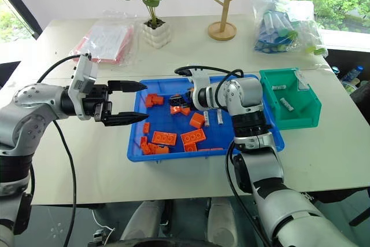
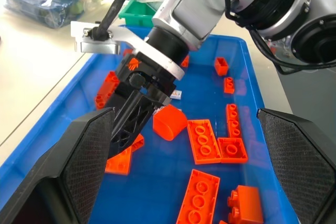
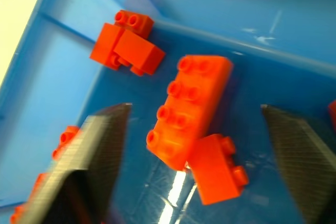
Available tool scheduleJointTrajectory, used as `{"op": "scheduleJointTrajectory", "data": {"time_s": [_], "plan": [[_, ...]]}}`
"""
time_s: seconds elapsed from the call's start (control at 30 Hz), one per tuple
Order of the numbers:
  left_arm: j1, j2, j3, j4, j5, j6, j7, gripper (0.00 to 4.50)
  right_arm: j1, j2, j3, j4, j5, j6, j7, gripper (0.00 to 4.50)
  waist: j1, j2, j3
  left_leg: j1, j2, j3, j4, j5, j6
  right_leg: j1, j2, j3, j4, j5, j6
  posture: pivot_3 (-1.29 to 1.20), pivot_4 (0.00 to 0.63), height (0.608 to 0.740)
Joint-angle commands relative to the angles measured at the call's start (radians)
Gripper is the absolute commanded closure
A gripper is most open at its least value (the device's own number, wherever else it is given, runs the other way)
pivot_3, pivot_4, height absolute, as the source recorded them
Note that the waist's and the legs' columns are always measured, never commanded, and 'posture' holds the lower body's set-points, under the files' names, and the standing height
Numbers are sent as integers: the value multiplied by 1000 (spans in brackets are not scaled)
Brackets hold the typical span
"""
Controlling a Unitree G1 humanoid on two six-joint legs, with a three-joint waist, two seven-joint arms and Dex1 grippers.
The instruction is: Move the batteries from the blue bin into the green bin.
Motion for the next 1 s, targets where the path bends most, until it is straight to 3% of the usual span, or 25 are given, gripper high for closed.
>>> {"op": "scheduleJointTrajectory", "data": {"time_s": [0.03,0.13,0.33,0.7,1.0], "plan": [[4,18,40,-31,-18,-2,7,0,-36,-89,-13,-127,22,32,49,478,1,0,0,0,0,0,0,0,0,0,0,0,0,0,0,0,150,692],[5,17,40,-29,-18,-2,9,0,10,-205,27,-261,35,55,98,478,4,0,0,-1,0,0,0,0,0,0,0,0,0,0,0,0,150,692],[-17,-7,21,-16,-19,-5,12,0,117,-293,56,-348,20,52,122,478,-2,0,0,0,0,0,-1,0,0,0,0,0,-1,0,0,0,150,692],[-70,-16,3,24,-8,-6,-10,0,260,-364,229,-446,-77,-159,167,478,3,0,0,0,1,0,0,0,0,0,0,0,-1,0,0,0,150,692],[-68,-10,9,18,-11,0,-10,0,305,-361,233,-513,-73,-132,189,478,4,-1,0,0,1,-1,0,0,0,0,-1,0,-1,0,0,0,150,692]]}}
